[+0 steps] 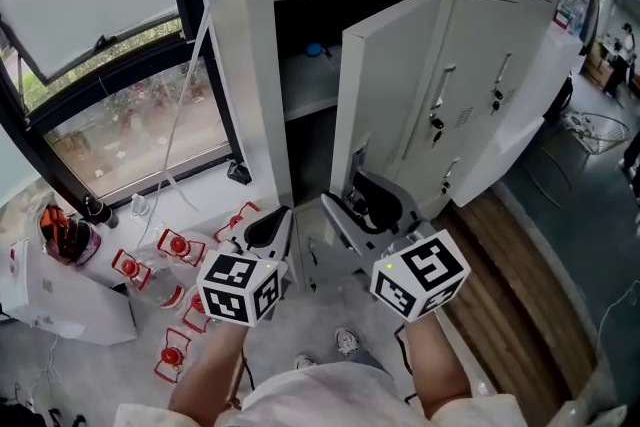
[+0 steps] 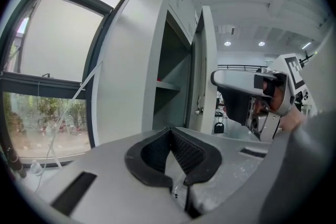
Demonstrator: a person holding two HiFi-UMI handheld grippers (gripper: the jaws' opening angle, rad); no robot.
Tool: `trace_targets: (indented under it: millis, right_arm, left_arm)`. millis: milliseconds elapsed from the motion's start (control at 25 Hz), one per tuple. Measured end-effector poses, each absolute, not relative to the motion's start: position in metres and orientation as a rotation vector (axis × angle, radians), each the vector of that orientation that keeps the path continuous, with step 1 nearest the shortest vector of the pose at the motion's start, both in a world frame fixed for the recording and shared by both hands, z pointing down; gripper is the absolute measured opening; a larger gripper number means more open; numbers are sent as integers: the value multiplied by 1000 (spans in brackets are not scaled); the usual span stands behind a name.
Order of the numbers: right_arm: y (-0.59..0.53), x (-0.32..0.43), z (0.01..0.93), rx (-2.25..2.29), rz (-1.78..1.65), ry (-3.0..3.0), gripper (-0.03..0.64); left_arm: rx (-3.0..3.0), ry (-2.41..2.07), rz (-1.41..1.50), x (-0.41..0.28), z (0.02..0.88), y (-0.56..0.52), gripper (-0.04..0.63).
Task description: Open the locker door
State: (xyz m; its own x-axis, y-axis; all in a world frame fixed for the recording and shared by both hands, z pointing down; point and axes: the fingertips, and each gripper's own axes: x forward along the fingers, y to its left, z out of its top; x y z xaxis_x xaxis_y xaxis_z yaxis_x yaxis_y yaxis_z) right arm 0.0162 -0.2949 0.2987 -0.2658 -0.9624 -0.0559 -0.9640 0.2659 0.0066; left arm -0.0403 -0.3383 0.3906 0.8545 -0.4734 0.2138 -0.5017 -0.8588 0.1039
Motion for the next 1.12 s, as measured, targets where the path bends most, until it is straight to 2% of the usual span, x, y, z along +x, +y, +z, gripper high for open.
trace_targets:
  millis: [480, 800, 1120]
  right_arm:
    - [-256, 45, 300, -2053, 74, 2342, 186]
    - [-226, 72, 300, -2042, 89, 2314, 141]
    - [-197, 104, 299, -1982, 103, 2315, 140]
  left_arm:
    - [2905, -573, 267, -14, 398, -303, 6]
    - [2926, -514, 264, 26, 394, -282, 6]
    - [2936, -471, 272, 69, 392, -264, 6]
